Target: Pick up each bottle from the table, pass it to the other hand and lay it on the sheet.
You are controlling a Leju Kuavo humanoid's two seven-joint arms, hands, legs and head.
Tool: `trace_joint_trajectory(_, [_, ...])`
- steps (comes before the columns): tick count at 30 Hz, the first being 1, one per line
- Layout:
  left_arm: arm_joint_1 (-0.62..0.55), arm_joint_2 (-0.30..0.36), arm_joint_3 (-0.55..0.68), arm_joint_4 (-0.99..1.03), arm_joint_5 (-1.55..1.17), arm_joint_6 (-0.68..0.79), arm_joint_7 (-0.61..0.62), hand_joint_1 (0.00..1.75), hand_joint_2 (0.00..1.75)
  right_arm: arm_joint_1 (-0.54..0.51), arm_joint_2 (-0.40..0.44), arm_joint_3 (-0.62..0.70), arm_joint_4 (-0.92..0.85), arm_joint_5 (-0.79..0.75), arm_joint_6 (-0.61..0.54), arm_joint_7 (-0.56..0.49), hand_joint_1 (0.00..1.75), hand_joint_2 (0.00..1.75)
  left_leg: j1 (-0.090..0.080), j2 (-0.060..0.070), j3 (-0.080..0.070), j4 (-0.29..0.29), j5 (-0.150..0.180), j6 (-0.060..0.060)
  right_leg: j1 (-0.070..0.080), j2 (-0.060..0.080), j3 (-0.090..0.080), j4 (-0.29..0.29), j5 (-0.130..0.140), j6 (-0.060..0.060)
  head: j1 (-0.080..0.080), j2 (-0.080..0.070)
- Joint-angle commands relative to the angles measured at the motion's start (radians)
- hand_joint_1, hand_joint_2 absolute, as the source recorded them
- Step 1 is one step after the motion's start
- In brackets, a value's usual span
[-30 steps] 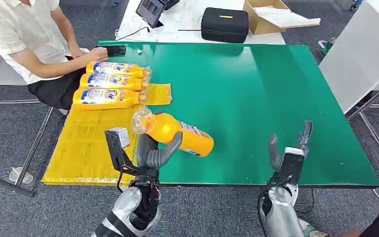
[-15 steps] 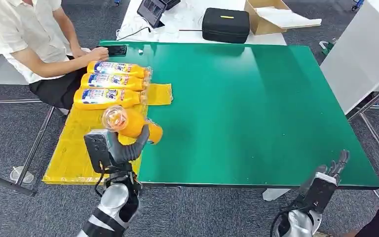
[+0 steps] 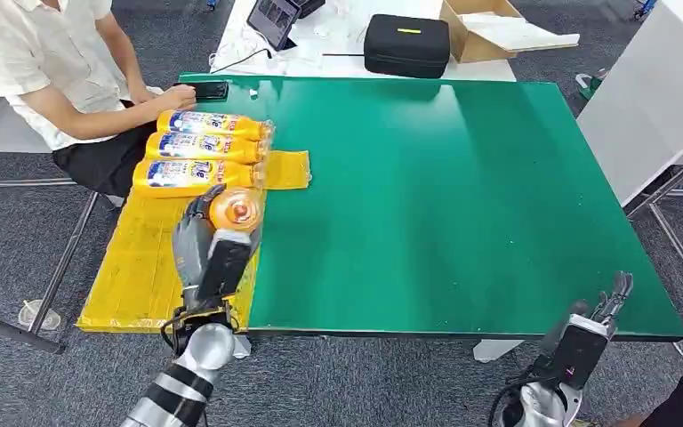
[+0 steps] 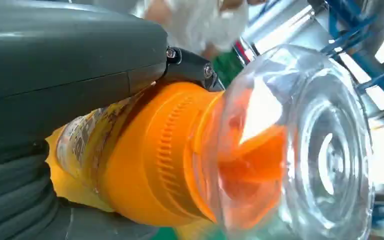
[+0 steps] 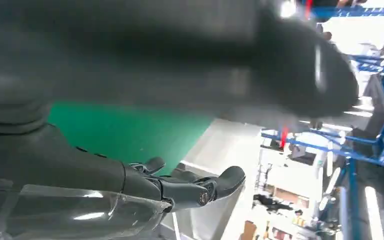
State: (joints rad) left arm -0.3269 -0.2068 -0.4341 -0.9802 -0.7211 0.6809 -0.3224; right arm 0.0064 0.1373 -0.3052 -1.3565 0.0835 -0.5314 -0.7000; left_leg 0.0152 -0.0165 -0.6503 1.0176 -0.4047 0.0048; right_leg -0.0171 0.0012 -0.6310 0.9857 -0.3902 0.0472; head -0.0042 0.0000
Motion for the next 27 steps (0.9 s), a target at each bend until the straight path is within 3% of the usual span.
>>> trace_joint_trajectory(1, [-0.213, 0.101, -0.073, 0.409, -0.499, -0.063, 0.313, 1.62, 1.75, -0.03, -0.003, 0.072, 0.004, 0.009, 0.049, 0.002, 0.0, 1.75, 0.0, 0.003, 0.004, -0.001, 0.0, 0.0, 0.001, 0.001, 0.003, -0.001, 0.0, -0.002, 0.0, 0.0])
trace_joint_trajectory(3, [-0.249, 0.105, -0.09, 0.454, -0.558, -0.104, 0.35, 1.68, 1.75, -0.041, -0.003, 0.072, 0.027, 0.003, 0.066, 0.002, 0.0, 1.75, 0.0, 0.003, 0.005, -0.001, 0.0, 0.0, 0.001, 0.001, 0.004, -0.001, 0.0, -0.002, 0.0, 0.0])
trace_joint_trajectory(4, [-0.261, 0.107, -0.093, 0.466, -0.577, -0.115, 0.36, 1.4, 1.75, -0.041, -0.004, 0.076, 0.03, 0.008, 0.069, 0.002, 0.0, 1.75, 0.0, 0.002, 0.003, 0.0, 0.0, 0.001, 0.001, 0.001, 0.003, 0.0, 0.0, -0.002, 0.0, 0.0])
trace_joint_trajectory(5, [-0.27, 0.11, -0.097, 0.472, -0.593, -0.122, 0.369, 1.5, 1.75, -0.041, -0.002, 0.076, 0.032, 0.004, 0.076, 0.002, 0.0, 1.75, 0.0, 0.004, 0.005, 0.0, 0.0, 0.001, 0.001, 0.002, 0.004, 0.0, 0.0, -0.002, 0.0, 0.0])
trace_joint_trajectory(9, [-0.292, 0.112, -0.097, 0.495, -0.618, -0.162, 0.397, 1.54, 1.75, -0.04, 0.0, 0.076, 0.034, 0.0, 0.085, 0.002, 0.0, 1.75, 0.0, 0.004, 0.005, 0.0, -0.001, 0.001, 0.001, 0.002, 0.005, 0.0, -0.001, -0.002, 0.0, 0.0])
trace_joint_trajectory(10, [-0.299, 0.108, -0.092, 0.506, -0.616, -0.188, 0.407, 1.06, 1.75, -0.039, 0.0, 0.074, 0.033, -0.001, 0.087, 0.002, 0.0, 1.75, 0.0, 0.003, 0.003, 0.0, 0.0, 0.001, 0.001, 0.002, 0.003, 0.0, 0.0, -0.002, 0.0, 0.0])
trace_joint_trajectory(11, [-0.31, 0.106, -0.099, 0.516, -0.636, -0.223, 0.425, 0.0, 1.75, -0.039, 0.001, 0.071, 0.033, 0.0, 0.09, 0.002, 0.0, 1.75, 0.0, 0.002, 0.002, 0.0, 0.0, 0.001, 0.0, 0.001, 0.002, 0.0, 0.0, -0.001, 0.0, 0.0])
trace_joint_trajectory(12, [-0.313, 0.107, -0.106, 0.522, -0.648, -0.239, 0.419, 0.28, 1.75, -0.043, 0.001, 0.069, 0.035, -0.002, 0.099, 0.002, 0.0, 1.75, 0.0, 0.005, 0.009, 0.0, -0.003, 0.001, 0.001, 0.003, 0.008, 0.0, -0.002, -0.004, 0.0, 0.0])
trace_joint_trajectory(13, [-0.317, 0.101, -0.087, 0.534, -0.622, -0.271, 0.395, 1.03, 1.75, -0.047, 0.002, 0.067, 0.036, -0.002, 0.102, 0.002, 0.0, 1.75, 0.001, 0.002, 0.004, 0.0, -0.001, 0.001, 0.001, 0.001, 0.004, 0.0, -0.001, -0.002, -0.001, 0.0])
trace_joint_trajectory(14, [-0.32, 0.096, -0.075, 0.542, -0.608, -0.282, 0.386, 1.61, 1.75, -0.051, 0.003, 0.067, 0.038, -0.005, 0.109, 0.002, 0.0, 1.75, 0.001, 0.003, 0.005, 0.0, -0.001, 0.001, 0.001, 0.002, 0.005, 0.0, -0.001, -0.003, 0.0, 0.0])
trace_joint_trajectory(15, [-0.326, 0.089, -0.062, 0.561, -0.587, -0.308, 0.358, 1.73, 1.75, -0.057, 0.005, 0.069, 0.041, -0.002, 0.113, 0.002, 0.0, 1.75, 0.0, 0.003, 0.004, 0.0, -0.001, 0.001, 0.001, 0.001, 0.004, 0.0, -0.001, -0.002, 0.0, 0.0])
trace_joint_trajectory(19, [-0.327, 0.084, -0.043, 0.569, -0.56, -0.318, 0.336, 1.73, 1.75, -0.06, 0.006, 0.07, 0.043, -0.001, 0.114, 0.002, 0.0, 1.75, 0.0, 0.003, 0.002, 0.0, 0.0, 0.001, 0.001, 0.002, 0.003, 0.0, 0.0, -0.002, 0.0, 0.0])
trace_joint_trajectory(21, [-0.327, 0.07, -0.003, 0.588, -0.493, -0.379, 0.266, 1.75, 1.75, -0.065, 0.007, 0.069, 0.047, -0.005, 0.118, 0.002, 0.0, 1.75, 0.0, 0.003, 0.003, 0.0, -0.001, 0.001, 0.001, 0.002, 0.003, 0.0, 0.0, -0.002, 0.0, 0.0])
trace_joint_trajectory(22, [-0.322, 0.066, 0.008, 0.592, -0.47, -0.401, 0.235, 1.68, 1.75, -0.069, 0.007, 0.066, 0.05, -0.01, 0.121, 0.002, 0.0, 1.75, 0.0, 0.003, 0.005, 0.001, -0.001, 0.001, 0.001, 0.002, 0.005, 0.0, -0.001, -0.002, 0.0, 0.0])
trace_joint_trajectory(23, [-0.321, 0.06, 0.018, 0.597, -0.449, -0.427, 0.219, 1.43, 1.75, -0.068, 0.006, 0.064, 0.048, -0.011, 0.121, 0.002, 0.0, 1.75, 0.0, 0.004, 0.006, 0.0, -0.001, 0.001, 0.001, 0.002, 0.005, 0.0, -0.001, -0.002, 0.0, 0.0])
trace_joint_trajectory(24, [-0.319, 0.055, 0.025, 0.604, -0.434, -0.453, 0.21, 0.59, 1.75, -0.07, 0.006, 0.057, 0.053, -0.016, 0.125, 0.002, 0.0, 1.75, 0.0, 0.004, 0.004, 0.0, -0.001, 0.001, 0.0, 0.002, 0.004, 0.0, 0.0, -0.002, 0.0, 0.0])
trace_joint_trajectory(25, [-0.32, 0.054, 0.028, 0.606, -0.428, -0.463, 0.209, 0.45, 1.75, -0.07, 0.006, 0.055, 0.053, -0.018, 0.126, 0.002, 0.0, 1.75, 0.0, 0.002, 0.002, 0.0, 0.0, 0.001, 0.0, 0.001, 0.002, 0.0, 0.0, -0.001, 0.0, 0.0])
trace_joint_trajectory(26, [-0.321, 0.05, 0.034, 0.609, -0.414, -0.481, 0.205, 0.0, 1.75, -0.07, 0.005, 0.051, 0.054, -0.018, 0.128, 0.002, 0.0, 1.75, 0.0, 0.003, 0.005, 0.0, -0.001, 0.001, 0.001, 0.002, 0.005, -0.001, -0.001, -0.002, 0.0, 0.0])
trace_joint_trajectory(27, [-0.324, 0.048, 0.04, 0.614, -0.403, -0.501, 0.205, 0.0, 1.75, -0.072, 0.006, 0.046, 0.058, -0.021, 0.131, 0.002, 0.0, 1.75, 0.0, 0.002, 0.004, 0.0, 0.0, 0.001, 0.0, 0.001, 0.004, 0.0, -0.001, -0.002, 0.0, 0.0])
